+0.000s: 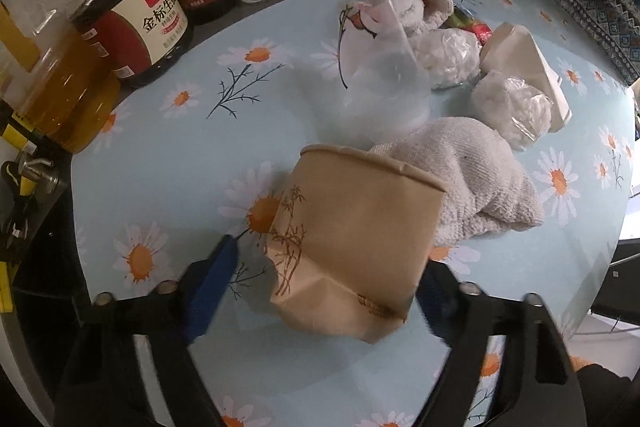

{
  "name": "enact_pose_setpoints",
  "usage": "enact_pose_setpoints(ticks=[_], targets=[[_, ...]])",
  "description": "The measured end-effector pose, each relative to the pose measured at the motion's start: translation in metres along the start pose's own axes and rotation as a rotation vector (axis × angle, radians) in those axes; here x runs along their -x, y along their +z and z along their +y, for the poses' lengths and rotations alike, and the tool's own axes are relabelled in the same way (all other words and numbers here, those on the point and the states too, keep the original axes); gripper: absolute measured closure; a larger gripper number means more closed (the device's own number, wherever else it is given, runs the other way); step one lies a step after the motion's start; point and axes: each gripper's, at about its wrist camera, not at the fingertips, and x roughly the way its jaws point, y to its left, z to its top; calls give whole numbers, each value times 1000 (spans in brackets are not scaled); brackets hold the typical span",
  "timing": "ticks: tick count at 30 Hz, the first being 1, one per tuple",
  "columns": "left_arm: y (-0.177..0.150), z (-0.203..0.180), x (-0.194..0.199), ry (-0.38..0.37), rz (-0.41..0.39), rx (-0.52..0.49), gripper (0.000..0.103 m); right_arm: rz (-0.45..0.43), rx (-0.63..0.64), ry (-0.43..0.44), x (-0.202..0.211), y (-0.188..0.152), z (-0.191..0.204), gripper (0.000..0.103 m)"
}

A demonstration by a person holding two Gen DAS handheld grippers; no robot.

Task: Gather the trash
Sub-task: 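Grasp the brown paper cup with the left gripper, then hold the paper cup in the left gripper while the right gripper grasps the white tissue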

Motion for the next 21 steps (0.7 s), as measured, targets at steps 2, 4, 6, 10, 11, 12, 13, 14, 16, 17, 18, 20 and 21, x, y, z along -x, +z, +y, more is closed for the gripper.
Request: enact_pose_setpoints(ticks=[2, 4, 6, 10, 11, 12, 13, 14, 16, 17, 18, 20, 21], targets=[[0, 1, -2, -2, 5, 3, 40, 3, -7, 2, -1, 0, -1, 31], [0, 1, -3, -1, 6, -4, 47, 2, -6, 1, -1, -1, -1, 31], [-1, 1, -2, -2, -6, 0, 47, 2, -8, 5, -2, -1, -1, 31], [0, 3, 2, -4, -20, 8, 47, 1, 3, 6, -3, 3, 0, 31], [1, 2, 2, -4, -23, 8, 47, -1, 7, 6, -3, 4, 0, 31], [1, 2, 3, -4, -25, 8, 47, -1, 10, 5, -3, 5, 0, 31], [1, 0, 4, -2, -29, 7, 47, -2, 11, 6, -3, 7, 0, 31], [1, 0, 6, -1, -32, 10, 47, -7, 13, 8, -3, 9, 0, 31], [-2, 1, 10, -3, -39, 21, 47, -14, 17, 6, -4, 14, -1, 31], [-5, 2, 13, -3, -45, 31, 47, -16, 18, 8, -5, 17, -2, 31], [-7, 3, 16, -4, -50, 41, 47, -21, 21, 13, -5, 22, -3, 31], [-11, 3, 23, -4, -60, 55, 47, -27, 37, 12, -7, 30, -3, 30], [-13, 3, 27, -4, -70, 64, 47, -32, 50, 14, -8, 36, -3, 29]])
